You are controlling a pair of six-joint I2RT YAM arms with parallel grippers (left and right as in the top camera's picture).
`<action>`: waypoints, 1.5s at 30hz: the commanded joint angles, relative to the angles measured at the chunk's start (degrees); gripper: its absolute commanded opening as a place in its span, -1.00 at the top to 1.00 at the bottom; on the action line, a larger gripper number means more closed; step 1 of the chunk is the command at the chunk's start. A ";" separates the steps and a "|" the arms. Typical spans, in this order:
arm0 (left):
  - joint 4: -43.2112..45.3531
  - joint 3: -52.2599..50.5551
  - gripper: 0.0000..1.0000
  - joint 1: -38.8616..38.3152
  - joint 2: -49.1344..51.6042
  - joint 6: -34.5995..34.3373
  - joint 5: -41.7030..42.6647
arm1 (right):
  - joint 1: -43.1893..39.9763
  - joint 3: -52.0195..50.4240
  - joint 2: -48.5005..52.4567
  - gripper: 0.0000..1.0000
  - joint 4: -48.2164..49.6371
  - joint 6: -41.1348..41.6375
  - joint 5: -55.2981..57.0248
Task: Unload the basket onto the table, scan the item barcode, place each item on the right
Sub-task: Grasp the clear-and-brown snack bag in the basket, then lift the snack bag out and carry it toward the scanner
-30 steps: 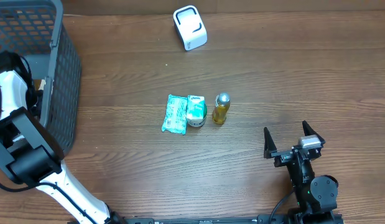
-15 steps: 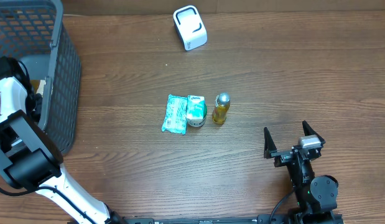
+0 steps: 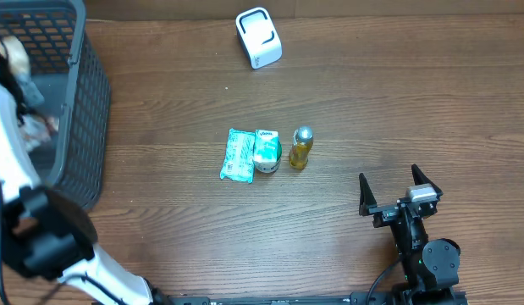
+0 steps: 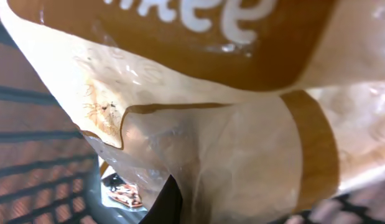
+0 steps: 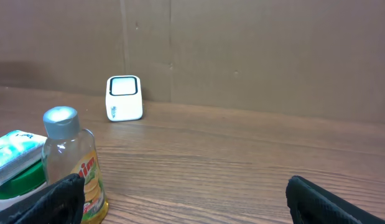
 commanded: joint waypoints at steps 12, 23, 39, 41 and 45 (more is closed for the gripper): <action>4.50 5.03 0.92 -2.95 -27.39 -11.26 21.22 | -0.17 -0.61 -0.42 -1.00 0.11 -0.22 0.55; -8.20 4.87 0.91 -16.22 -29.99 -11.15 25.11 | -0.17 -0.61 -0.42 -1.00 0.11 -0.22 0.55; -26.84 4.85 0.92 -40.41 -13.25 -10.51 14.45 | -0.17 -0.61 -0.42 -1.00 0.11 -0.24 0.55; -26.88 4.85 0.92 -42.01 -10.49 -10.58 14.47 | -0.17 -0.61 -0.42 -1.00 0.11 -0.24 0.55; -27.52 4.70 0.91 -44.76 -3.34 -10.73 14.29 | -0.17 -0.61 -0.42 -1.00 0.11 -0.22 0.55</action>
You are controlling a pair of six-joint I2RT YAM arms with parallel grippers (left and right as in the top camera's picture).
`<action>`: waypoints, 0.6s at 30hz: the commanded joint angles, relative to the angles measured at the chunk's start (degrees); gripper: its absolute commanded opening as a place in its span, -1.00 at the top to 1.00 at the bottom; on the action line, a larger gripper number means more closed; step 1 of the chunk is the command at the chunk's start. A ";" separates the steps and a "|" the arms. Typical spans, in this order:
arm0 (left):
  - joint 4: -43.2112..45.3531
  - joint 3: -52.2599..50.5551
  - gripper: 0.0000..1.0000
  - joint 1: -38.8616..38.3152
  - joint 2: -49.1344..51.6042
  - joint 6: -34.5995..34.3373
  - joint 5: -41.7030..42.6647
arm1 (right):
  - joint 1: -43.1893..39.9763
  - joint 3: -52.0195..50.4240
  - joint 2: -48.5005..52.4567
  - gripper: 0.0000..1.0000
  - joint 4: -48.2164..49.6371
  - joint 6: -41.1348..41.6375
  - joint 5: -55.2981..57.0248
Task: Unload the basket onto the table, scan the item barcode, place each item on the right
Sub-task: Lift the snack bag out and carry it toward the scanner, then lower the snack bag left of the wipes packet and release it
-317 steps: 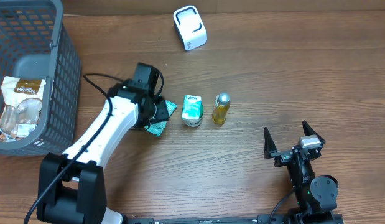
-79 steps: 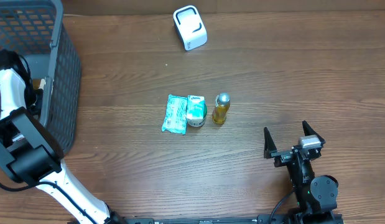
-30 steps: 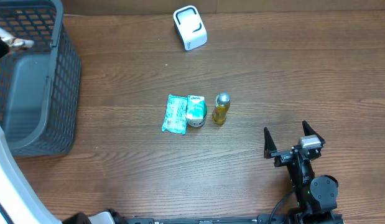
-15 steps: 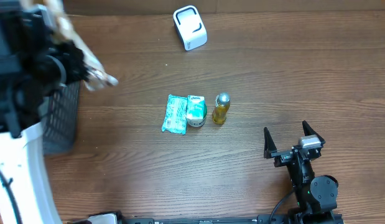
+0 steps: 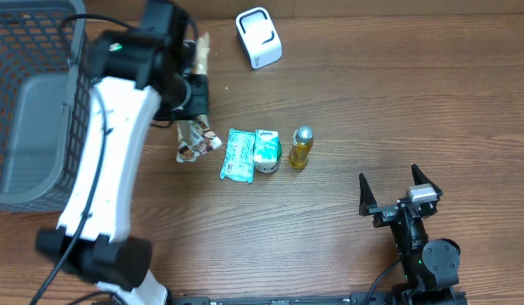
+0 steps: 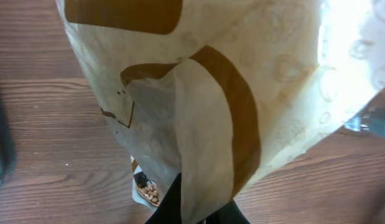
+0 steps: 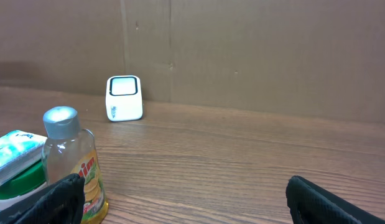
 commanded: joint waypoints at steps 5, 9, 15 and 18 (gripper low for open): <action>-0.33 -0.07 0.91 -2.69 11.17 -1.70 -3.45 | -0.15 -0.61 -0.42 -1.00 0.11 -0.22 0.55; -0.81 -0.07 0.91 -2.69 15.89 -3.19 -6.32 | -0.15 -0.61 -0.42 -1.00 0.11 -0.24 0.55; -1.77 -0.07 0.91 -2.69 21.40 -5.27 -9.86 | -0.15 -0.61 -0.42 -1.00 0.11 -0.24 0.55; -1.62 -0.28 0.91 -3.02 22.99 -5.29 -10.36 | -0.15 -0.61 -0.42 -1.00 0.11 -0.24 0.55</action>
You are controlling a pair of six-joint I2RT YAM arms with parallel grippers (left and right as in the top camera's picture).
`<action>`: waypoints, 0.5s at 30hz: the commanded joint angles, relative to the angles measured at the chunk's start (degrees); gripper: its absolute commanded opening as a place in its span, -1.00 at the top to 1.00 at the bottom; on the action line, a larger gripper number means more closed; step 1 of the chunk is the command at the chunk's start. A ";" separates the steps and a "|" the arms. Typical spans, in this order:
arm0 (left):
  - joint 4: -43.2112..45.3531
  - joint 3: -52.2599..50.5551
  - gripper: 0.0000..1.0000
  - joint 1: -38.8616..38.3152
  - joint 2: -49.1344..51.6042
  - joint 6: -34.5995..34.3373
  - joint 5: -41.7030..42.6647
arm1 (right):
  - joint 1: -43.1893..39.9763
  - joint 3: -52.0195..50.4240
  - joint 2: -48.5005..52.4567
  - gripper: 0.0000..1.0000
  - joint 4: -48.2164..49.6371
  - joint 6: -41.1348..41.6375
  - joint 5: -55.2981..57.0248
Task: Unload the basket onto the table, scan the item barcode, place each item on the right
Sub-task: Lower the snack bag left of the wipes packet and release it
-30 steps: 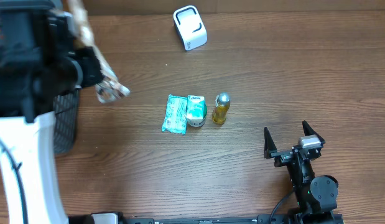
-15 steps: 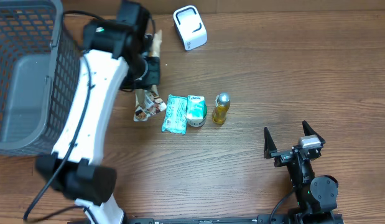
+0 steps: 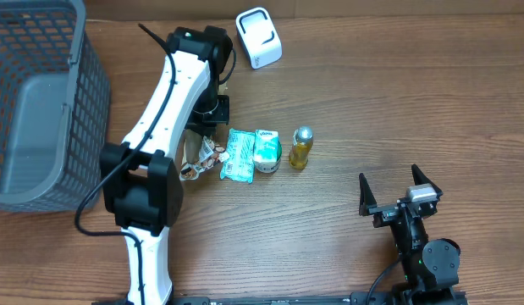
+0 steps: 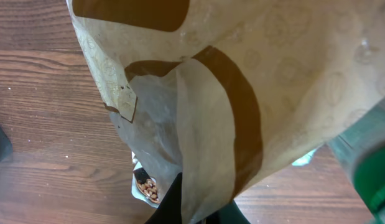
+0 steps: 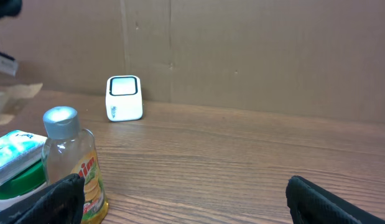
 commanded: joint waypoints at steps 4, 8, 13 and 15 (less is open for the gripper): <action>0.26 -1.22 0.91 -1.51 1.88 -1.57 -7.76 | -0.15 -0.61 -0.42 -1.00 0.11 -0.26 0.55; 1.22 -2.80 0.91 -2.45 1.88 -1.57 -9.14 | -0.15 -0.61 -0.42 -1.00 0.11 -0.24 0.55; 4.96 -6.91 0.87 -3.39 1.88 -1.57 -9.14 | -0.15 -0.61 -0.42 -1.00 0.11 -0.26 0.55; 6.40 -8.92 0.85 -3.56 1.88 -1.57 -9.11 | -0.15 -0.61 -0.42 -1.00 0.11 -0.26 0.55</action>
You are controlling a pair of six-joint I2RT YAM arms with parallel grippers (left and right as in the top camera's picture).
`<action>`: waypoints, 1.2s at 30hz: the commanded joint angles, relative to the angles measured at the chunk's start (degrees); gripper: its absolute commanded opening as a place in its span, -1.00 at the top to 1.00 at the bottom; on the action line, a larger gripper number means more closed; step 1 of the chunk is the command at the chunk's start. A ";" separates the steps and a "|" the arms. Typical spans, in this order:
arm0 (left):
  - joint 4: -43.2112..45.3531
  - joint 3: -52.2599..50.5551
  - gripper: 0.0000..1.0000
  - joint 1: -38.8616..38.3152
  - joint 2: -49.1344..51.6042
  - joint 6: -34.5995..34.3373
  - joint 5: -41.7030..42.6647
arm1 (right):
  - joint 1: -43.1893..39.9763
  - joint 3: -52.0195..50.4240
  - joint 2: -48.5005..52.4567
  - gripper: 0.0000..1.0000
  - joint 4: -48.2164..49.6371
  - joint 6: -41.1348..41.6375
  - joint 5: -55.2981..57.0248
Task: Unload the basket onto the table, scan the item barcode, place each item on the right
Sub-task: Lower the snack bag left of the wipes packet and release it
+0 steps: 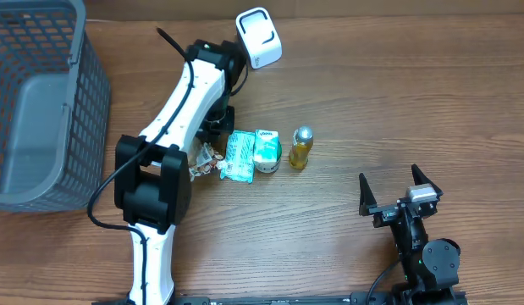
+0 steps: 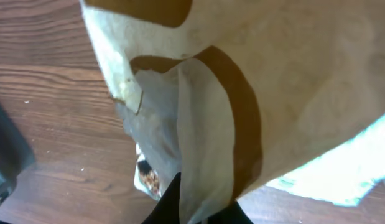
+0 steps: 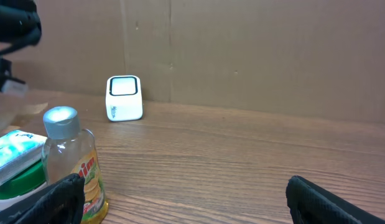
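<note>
A tan and brown snack bag (image 2: pixel 242 106) fills the left wrist view, and my left gripper (image 2: pixel 201 210) is shut on its lower fold. In the overhead view the bag (image 1: pixel 202 161) hangs under the left gripper (image 1: pixel 213 131), just left of the teal packet (image 1: pixel 239 157). The white barcode scanner (image 1: pixel 258 38) stands at the back of the table, close to the right of the left arm's wrist. My right gripper (image 1: pixel 397 196) rests open at the front right, with nothing between its fingers (image 3: pixel 60 199).
A grey mesh basket (image 1: pixel 84 102) stands at the far left. Right of the teal packet are a green-lidded tub (image 1: pixel 267 151) and a small yellow bottle (image 1: pixel 300 148) with a silver cap. A brown cardboard wall (image 3: pixel 254 56) runs behind the scanner (image 3: pixel 124 98).
The left arm has shifted a little to the right, toward the scanner and the row of items. The bag now hangs against the teal packet's left edge. The right arm has not moved.
My left gripper was inside the basket, shut on the snack bag. Then it held the bag over the table, between the basket and the row of items. It then stood closer to the items, and now the bag hangs beside the teal packet.
</note>
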 commanded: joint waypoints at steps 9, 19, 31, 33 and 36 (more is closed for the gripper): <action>2.19 -4.22 0.29 -0.48 0.37 -0.90 -0.70 | -0.17 -0.61 -0.42 -1.00 0.13 -0.22 0.57; 2.71 -1.84 0.25 3.63 0.13 1.31 7.52 | -0.17 -0.61 -0.42 -1.00 0.13 -0.24 0.57; 5.03 -1.86 0.46 7.61 -2.60 3.30 16.83 | -0.17 -0.61 -0.42 -1.00 0.13 -0.24 0.57; 6.25 -1.84 0.45 7.52 -5.57 3.30 16.72 | -0.17 -0.61 -0.42 -1.00 0.13 -0.24 0.57; 8.07 -1.84 0.45 7.76 -10.91 2.99 16.09 | -0.17 -0.61 -0.42 -1.00 0.13 -0.24 0.57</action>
